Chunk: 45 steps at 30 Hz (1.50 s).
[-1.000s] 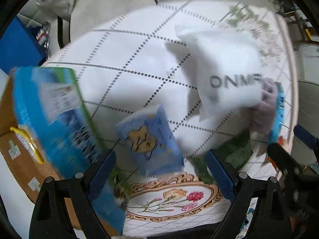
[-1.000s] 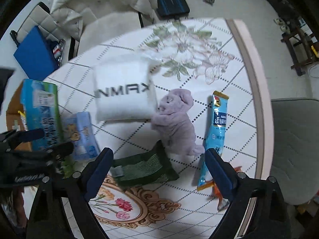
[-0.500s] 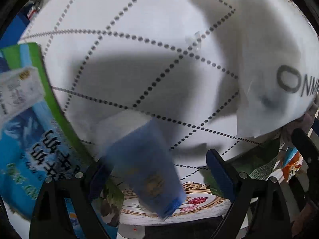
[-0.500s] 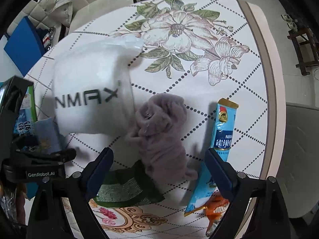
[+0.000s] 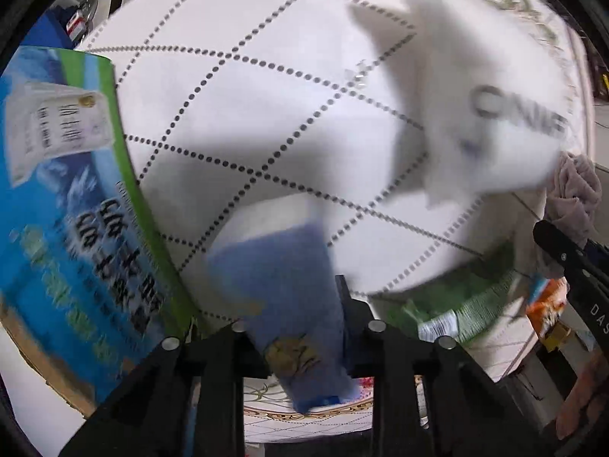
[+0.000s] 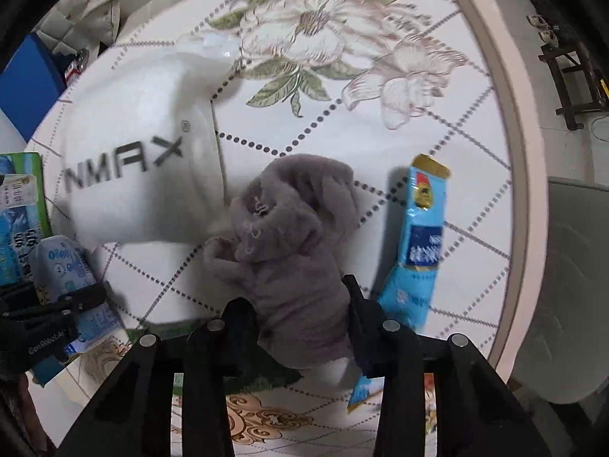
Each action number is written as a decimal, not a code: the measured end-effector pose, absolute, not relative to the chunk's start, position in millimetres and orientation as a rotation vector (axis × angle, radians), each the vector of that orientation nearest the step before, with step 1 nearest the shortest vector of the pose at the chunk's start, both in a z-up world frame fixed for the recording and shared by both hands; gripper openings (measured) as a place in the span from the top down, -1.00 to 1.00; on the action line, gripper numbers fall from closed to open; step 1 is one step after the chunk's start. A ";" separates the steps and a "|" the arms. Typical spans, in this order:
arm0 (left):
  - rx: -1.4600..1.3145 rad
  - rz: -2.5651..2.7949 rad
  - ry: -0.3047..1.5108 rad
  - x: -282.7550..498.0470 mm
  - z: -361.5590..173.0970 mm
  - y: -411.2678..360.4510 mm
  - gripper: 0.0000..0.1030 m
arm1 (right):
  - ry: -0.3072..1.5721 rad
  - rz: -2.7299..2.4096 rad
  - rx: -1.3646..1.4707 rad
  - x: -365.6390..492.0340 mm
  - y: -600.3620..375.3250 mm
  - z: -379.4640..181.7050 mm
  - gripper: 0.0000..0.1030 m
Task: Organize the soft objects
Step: 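Grasp the blue tissue pack with the left tool while the right grasps the grey plush, then carry tissue pack and grey plush into the box and release both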
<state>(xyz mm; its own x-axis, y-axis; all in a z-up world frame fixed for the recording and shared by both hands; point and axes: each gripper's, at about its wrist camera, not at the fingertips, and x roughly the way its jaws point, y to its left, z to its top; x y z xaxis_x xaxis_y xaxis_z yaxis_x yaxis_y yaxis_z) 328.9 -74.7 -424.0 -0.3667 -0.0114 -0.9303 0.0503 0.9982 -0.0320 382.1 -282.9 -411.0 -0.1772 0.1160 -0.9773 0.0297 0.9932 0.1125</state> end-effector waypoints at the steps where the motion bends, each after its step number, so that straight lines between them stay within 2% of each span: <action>1: 0.024 -0.074 1.935 324.2 -418.7 -75.5 0.65 | 1.740 0.081 0.115 379.4 -283.9 -405.1 0.19; 10: -0.060 -0.160 1.727 297.7 -318.3 -77.4 0.71 | 1.575 0.209 0.122 352.9 -247.4 -297.8 0.19; 14: -0.106 -0.168 1.623 296.8 -255.6 -34.2 0.71 | 1.502 0.307 0.122 339.9 -194.5 -245.5 0.19; 16: -0.097 -0.148 1.592 320.1 -230.2 -2.2 0.71 | 1.481 0.361 0.122 333.4 -164.6 -224.4 0.19; 20: -0.091 -0.065 1.565 314.6 -208.8 69.2 0.71 | 1.470 0.483 0.115 318.4 -86.1 -204.1 0.19; 24: -0.120 0.041 1.588 299.1 -212.2 142.7 0.71 | 1.507 0.567 0.137 307.5 -12.2 -211.2 0.19; 28: -0.115 0.111 1.609 290.9 -237.4 199.2 0.71 | 1.569 0.621 0.157 301.7 61.0 -235.6 0.19; 32: -0.171 0.134 1.705 291.9 -273.3 246.8 0.71 | 1.639 0.639 0.190 299.0 110.7 -268.3 0.19; 38: -0.223 0.131 1.826 289.4 -325.5 280.3 0.71 | 1.711 0.608 0.199 293.1 156.4 -314.6 0.19; 43: -0.246 0.112 1.888 281.7 -347.1 285.1 0.68 | 1.757 0.608 0.201 287.7 169.4 -343.2 0.17; 45: -0.241 0.105 1.920 278.7 -352.7 285.5 0.61 | 1.788 0.626 0.210 286.0 175.3 -350.6 0.12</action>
<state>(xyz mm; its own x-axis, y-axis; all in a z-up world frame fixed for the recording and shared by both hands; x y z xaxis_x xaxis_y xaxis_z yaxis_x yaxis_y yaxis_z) 278.7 285.5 -352.7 -0.3381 -0.1170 -0.9338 -0.2181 0.9750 -0.0432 286.0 175.3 -350.6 -0.3127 0.4475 -0.8378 -0.1729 0.8405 0.5135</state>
